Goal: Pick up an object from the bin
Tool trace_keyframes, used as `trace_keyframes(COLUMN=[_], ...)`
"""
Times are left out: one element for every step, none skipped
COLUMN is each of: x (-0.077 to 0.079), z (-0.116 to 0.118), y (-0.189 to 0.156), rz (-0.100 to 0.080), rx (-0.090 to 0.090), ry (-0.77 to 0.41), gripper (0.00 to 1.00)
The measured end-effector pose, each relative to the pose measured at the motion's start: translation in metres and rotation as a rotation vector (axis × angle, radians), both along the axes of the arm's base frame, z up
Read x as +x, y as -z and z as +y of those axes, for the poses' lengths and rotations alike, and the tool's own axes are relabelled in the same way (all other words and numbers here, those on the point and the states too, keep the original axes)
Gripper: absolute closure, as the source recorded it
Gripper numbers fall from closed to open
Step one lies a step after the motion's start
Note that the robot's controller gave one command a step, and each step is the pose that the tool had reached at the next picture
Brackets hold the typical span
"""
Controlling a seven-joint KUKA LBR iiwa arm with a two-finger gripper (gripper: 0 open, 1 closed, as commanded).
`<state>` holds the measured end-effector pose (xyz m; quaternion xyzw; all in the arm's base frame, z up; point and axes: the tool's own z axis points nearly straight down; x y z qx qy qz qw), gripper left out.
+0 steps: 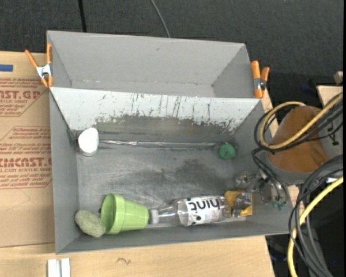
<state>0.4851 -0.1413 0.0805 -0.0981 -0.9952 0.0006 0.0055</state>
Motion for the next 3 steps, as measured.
trace_keyframes(x=[0.0,-0.001,-0.003], z=[0.0,0.001,0.003], y=[0.0,-0.003,-0.018], rz=[-0.001,-0.001,-0.005], rx=[0.0,0.001,0.001], ry=[0.0,0.001,0.002], gripper=[1.0,1.0,1.0])
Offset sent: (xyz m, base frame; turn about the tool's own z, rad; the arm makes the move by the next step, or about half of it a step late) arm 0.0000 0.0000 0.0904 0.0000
